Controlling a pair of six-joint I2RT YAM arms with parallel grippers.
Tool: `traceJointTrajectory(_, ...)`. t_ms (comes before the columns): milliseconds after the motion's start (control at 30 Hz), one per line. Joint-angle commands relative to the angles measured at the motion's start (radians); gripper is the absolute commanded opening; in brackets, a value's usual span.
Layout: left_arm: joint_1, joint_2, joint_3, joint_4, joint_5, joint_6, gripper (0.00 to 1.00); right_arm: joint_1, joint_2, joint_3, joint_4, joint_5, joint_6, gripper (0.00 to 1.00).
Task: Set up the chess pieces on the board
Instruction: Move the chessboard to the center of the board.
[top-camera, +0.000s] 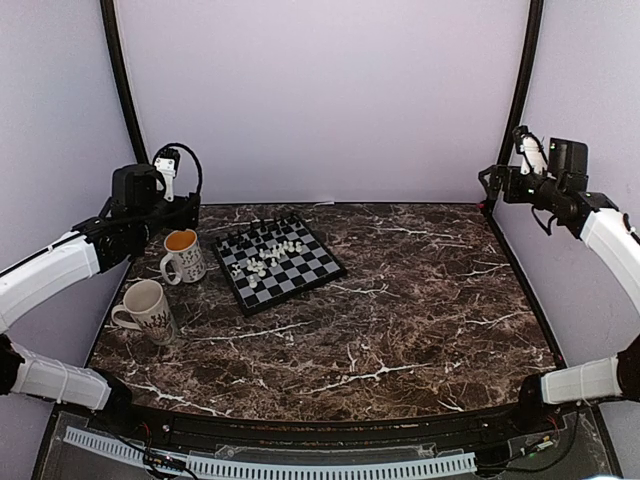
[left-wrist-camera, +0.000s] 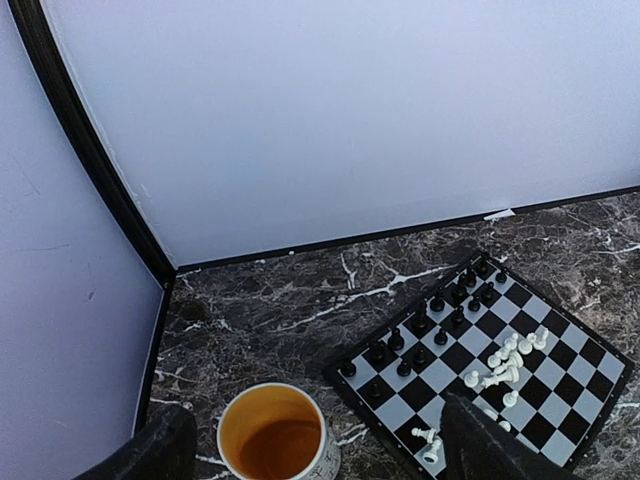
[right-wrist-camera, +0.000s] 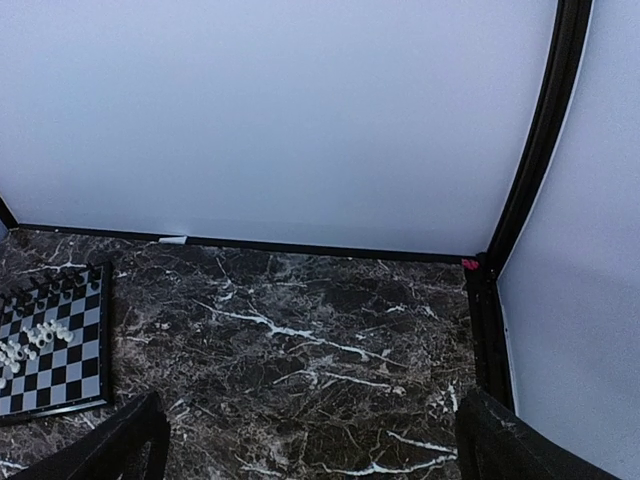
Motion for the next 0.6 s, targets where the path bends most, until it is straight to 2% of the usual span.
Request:
traceJointTrajectory(0,0.036,0.005,-0.027,0.049,0.133,-0.005,0.85,-0.039,0.034,-0.044,0.08,-0.073,-0.028,1.0)
traceJointTrajectory(133,0.065,0.047,-0.003,0.0,0.261,-0.03,0.67,-0.059,0.085,-0.066,0.084,-0.161,-0.072,0.98)
traceJointTrajectory(167,0.072,0.06,0.002,-0.006,0.295,-0.041,0.67,-0.058,0.099,-0.068,0.085,-0.178,-0.083,0.98)
traceJointTrajectory(200,0.075,0.07,0.005,-0.01,0.318,-0.052,0.79,-0.055,0.114,-0.069,0.084,-0.193,-0.097,0.97)
traceJointTrajectory(333,0.078,0.108,0.003,-0.004,0.394,-0.06,0.9,-0.033,0.176,-0.061,0.091,-0.247,-0.138,0.95)
traceJointTrajectory(467,0.055,0.114,-0.021,0.043,0.422,-0.046,0.96,0.001,0.247,-0.04,0.104,-0.306,-0.151,0.94)
traceJointTrajectory(567,0.008,0.09,-0.038,0.083,0.385,-0.013,0.98,0.041,0.318,-0.008,0.099,-0.337,-0.163,0.92)
